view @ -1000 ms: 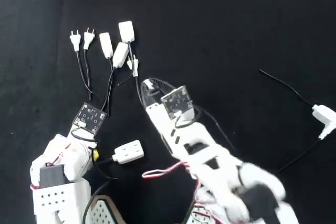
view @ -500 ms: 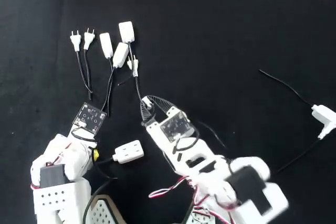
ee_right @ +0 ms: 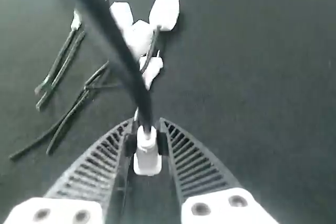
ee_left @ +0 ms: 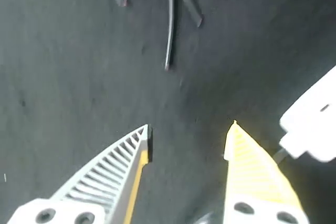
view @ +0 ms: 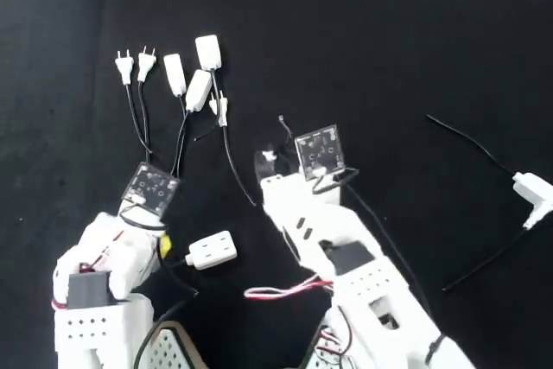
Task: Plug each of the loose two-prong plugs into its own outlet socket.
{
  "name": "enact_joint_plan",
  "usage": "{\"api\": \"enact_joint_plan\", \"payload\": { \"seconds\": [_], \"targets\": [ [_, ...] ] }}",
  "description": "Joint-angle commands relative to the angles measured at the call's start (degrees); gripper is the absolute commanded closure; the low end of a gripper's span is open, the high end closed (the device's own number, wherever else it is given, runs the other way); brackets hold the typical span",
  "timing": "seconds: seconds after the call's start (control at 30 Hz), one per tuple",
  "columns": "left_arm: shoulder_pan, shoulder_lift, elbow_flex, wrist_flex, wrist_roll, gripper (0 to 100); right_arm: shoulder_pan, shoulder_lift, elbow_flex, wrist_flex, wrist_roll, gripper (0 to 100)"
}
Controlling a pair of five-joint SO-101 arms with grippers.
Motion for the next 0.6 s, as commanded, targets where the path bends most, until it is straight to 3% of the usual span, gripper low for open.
{"api": "enact_joint_plan", "payload": {
  "seconds": [0.0,0.13,0.3,0.37,0.57],
  "targets": [
    [5.14,0.44,-2.07,-2.9,1.93,76,3.78,-2.77,1.89,-5.45,1.23,98.6],
    [10.86,0.44,-2.15,-1.58,-0.7,75,11.16,-0.57,-0.04,-6.15,-0.09,98.6],
    [20.7,0.44,-10.95,8.18,-7.03,59,14.33,5.14,-3.47,-2.37,-1.49,98.6],
    [23.34,0.44,-14.29,10.9,-9.14,58,15.21,6.9,-5.14,-1.14,-1.58,98.6],
    [24.84,1.14,-3.74,-0.88,-14.15,61,15.3,8.22,-5.76,-0.97,-1.58,98.6]
  ]
}}
